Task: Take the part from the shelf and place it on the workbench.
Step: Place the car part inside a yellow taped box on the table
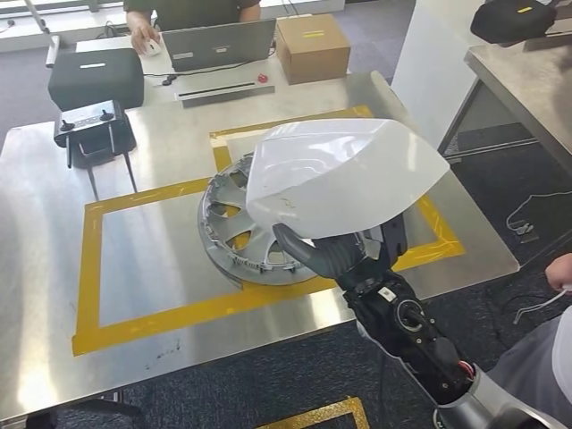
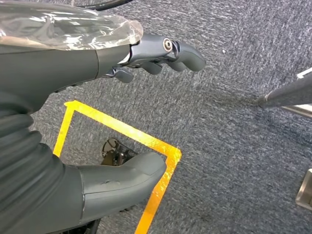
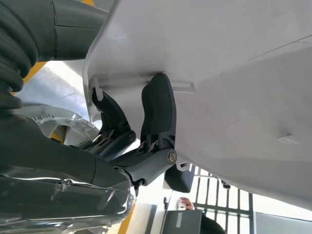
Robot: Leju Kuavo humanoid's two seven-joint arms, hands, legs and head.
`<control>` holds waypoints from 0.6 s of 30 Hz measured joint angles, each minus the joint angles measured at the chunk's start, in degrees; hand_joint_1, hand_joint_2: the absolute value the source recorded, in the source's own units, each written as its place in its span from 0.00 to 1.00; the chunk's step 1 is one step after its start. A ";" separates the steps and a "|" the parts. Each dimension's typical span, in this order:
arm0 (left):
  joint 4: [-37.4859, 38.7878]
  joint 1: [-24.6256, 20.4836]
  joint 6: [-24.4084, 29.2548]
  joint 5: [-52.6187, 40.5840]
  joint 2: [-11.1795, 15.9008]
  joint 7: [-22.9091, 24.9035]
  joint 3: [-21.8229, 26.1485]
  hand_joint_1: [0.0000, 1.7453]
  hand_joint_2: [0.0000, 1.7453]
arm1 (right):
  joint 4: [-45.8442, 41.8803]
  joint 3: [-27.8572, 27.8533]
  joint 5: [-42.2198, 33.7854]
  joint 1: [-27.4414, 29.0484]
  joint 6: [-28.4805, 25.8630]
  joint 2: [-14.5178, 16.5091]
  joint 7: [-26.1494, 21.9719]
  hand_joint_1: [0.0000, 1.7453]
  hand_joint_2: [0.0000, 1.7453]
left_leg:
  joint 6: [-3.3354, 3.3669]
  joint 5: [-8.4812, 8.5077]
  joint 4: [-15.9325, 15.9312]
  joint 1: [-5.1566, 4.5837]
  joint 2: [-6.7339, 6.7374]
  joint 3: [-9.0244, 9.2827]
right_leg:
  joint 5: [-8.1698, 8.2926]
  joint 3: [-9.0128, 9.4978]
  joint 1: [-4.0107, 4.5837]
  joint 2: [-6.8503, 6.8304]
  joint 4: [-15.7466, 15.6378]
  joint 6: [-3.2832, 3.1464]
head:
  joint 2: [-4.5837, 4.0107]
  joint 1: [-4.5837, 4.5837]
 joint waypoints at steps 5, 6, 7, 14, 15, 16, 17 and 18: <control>0.00 -0.07 0.02 -0.13 -0.05 0.00 -0.07 0.00 1.00 | -0.01 -0.07 0.07 0.01 -0.07 0.00 0.19 1.00 1.00 | 0.14 -0.09 0.00 0.00 0.01 0.10 | -0.01 0.16 -0.02 0.01 -0.19 0.53 | -0.01 -0.01; 0.00 -0.08 0.02 -0.13 -0.06 0.00 -0.16 0.00 1.00 | -0.01 -0.09 0.08 0.01 -0.07 0.00 0.20 1.00 1.00 | 0.15 -0.09 0.00 0.00 0.01 0.11 | -0.01 0.16 -0.02 0.01 -0.20 0.62 | -0.01 -0.01; 0.00 -0.09 0.02 -0.13 -0.07 0.00 -0.28 0.00 1.00 | -0.01 -0.14 0.09 0.01 -0.07 0.00 0.20 1.00 1.00 | 0.15 -0.09 0.00 0.00 0.01 0.12 | -0.01 0.16 -0.02 0.01 -0.20 0.69 | -0.01 -0.01; 0.00 -0.12 0.02 -0.14 -0.14 0.00 -0.93 0.00 1.00 | -0.01 -0.32 0.12 0.02 -0.07 0.00 0.20 1.00 1.00 | 0.14 -0.09 -0.19 0.07 0.02 0.42 | -0.02 0.32 -0.02 0.02 -0.21 0.70 | -0.01 -0.02; 0.00 -0.12 0.02 -0.15 -0.15 0.00 -0.96 0.00 1.00 | -0.01 -0.33 0.12 0.02 -0.07 0.00 0.20 1.00 1.00 | 0.14 -0.09 -0.22 0.07 0.02 0.46 | -0.02 0.34 -0.02 0.02 -0.21 0.69 | -0.01 -0.02; 0.00 -0.13 0.03 -0.15 -0.15 0.00 -0.99 0.00 1.00 | -0.01 -0.33 0.13 0.02 -0.08 0.00 0.22 1.00 1.00 | 0.13 -0.09 -0.25 0.08 0.03 0.49 | -0.02 0.36 -0.01 0.02 -0.21 0.69 | -0.01 -0.02; 0.00 -0.13 0.04 -0.17 -0.15 0.00 -1.03 0.00 1.00 | -0.01 -0.33 0.15 0.03 -0.09 0.00 0.27 1.00 1.00 | 0.13 -0.08 -0.28 0.08 0.03 0.52 | -0.02 0.37 -0.01 0.03 -0.21 0.69 | 0.00 -0.02; 0.00 -0.13 0.07 -0.22 -0.15 0.00 -1.10 0.00 1.00 | -0.01 -0.33 0.28 0.06 -0.14 0.00 0.37 1.00 1.00 | 0.12 -0.08 -0.31 0.09 0.03 0.56 | -0.03 0.39 0.00 0.03 -0.21 0.68 | 0.00 -0.02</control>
